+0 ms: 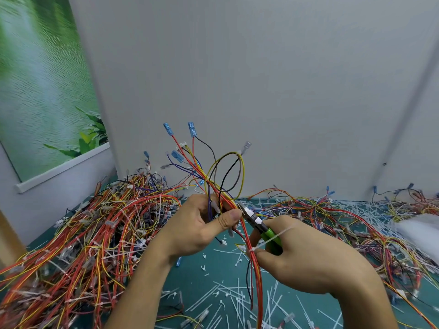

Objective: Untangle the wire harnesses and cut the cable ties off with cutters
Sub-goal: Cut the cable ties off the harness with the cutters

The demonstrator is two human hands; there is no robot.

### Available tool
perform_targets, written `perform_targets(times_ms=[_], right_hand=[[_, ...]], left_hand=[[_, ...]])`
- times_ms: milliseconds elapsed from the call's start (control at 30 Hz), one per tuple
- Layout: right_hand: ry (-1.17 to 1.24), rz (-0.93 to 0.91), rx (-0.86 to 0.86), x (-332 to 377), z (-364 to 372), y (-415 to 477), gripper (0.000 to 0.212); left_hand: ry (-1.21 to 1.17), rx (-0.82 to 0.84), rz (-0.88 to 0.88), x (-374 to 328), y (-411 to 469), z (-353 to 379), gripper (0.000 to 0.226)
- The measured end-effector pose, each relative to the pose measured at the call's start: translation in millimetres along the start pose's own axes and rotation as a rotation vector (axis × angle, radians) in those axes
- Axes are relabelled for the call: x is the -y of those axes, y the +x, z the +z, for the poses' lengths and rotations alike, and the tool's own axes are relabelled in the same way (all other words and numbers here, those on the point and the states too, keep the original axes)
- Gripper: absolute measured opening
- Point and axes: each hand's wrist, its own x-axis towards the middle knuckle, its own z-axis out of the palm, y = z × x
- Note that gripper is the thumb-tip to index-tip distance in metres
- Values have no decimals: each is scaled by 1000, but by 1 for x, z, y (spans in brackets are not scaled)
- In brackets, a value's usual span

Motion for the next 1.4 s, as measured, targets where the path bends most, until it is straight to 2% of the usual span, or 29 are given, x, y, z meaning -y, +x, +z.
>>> perform_targets(times_ms=[300, 467, 700, 1033, 1400], right_hand=[[-14, 32, 21, 4, 2, 3, 9], [-61, 32, -27, 4, 7, 6, 7], [-83, 46, -46, 2, 9, 12, 14], [-29, 14, -10, 0, 6, 9, 14], [-45, 20, -19, 1, 7, 8, 11]], left_hand=[[67, 4, -10, 4, 2, 3, 32], [74, -4, -10, 7, 3, 3, 32], [57, -7, -10, 7, 3, 4, 25], [-6, 1, -15, 6, 3, 3, 36], [-11, 18, -18, 7, 4, 5, 36]])
